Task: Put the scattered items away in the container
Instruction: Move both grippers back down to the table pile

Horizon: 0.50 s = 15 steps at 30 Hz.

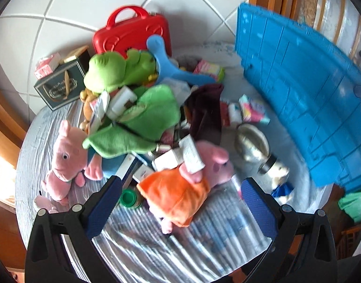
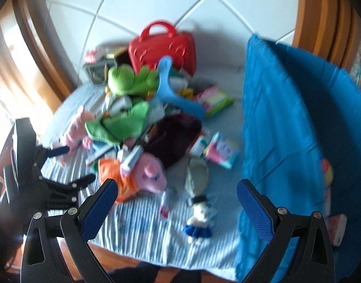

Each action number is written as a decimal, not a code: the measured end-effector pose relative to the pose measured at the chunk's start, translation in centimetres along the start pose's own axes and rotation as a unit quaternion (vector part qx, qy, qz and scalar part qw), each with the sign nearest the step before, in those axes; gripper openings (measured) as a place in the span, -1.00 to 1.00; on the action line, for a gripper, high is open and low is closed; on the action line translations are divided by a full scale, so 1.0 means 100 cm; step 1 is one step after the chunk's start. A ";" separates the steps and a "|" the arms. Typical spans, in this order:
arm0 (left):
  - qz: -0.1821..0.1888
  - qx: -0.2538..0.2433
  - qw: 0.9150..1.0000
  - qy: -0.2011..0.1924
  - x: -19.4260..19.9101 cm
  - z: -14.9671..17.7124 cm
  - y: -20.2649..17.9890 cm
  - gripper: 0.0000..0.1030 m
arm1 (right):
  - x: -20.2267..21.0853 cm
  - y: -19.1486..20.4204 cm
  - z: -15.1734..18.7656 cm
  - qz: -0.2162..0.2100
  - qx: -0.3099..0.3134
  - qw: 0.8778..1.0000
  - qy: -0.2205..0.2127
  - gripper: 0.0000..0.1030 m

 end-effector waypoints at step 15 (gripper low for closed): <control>0.015 -0.078 0.994 0.077 -0.078 0.035 -0.004 1.00 | -0.117 0.005 0.090 0.036 -0.033 0.991 0.126 0.98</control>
Point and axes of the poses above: each gripper's, at about its wrist camera, not at the fingertips, and x roughly against the way its jaws point, y to its left, z to its underside, the point moved 4 cm from there along -x, roughly the way its jaws point, and after that the axes turned 11 degrees about z, right-handed, at the moved point
